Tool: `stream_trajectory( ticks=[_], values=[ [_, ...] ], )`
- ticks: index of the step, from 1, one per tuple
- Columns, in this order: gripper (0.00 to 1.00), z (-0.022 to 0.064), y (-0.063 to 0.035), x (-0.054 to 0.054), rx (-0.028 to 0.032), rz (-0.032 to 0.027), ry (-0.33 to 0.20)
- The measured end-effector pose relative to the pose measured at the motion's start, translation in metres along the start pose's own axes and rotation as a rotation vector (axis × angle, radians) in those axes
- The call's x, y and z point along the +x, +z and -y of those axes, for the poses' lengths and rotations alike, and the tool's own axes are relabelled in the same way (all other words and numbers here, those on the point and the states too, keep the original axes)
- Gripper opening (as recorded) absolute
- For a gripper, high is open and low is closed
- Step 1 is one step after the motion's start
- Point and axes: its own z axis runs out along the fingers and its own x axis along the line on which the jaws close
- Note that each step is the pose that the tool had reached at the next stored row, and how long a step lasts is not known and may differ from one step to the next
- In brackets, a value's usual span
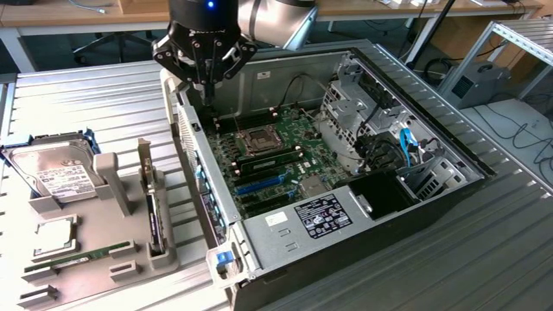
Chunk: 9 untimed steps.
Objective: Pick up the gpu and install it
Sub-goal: 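Reach for the gpu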
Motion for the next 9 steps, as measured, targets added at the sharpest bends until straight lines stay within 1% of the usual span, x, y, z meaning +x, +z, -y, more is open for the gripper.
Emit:
stream_trajectory(
  ticks=[9],
  values=[
    [0.11, 0.0003, 0.0, 0.0035, 0.0002, 0.0001, 0.0]
  ],
)
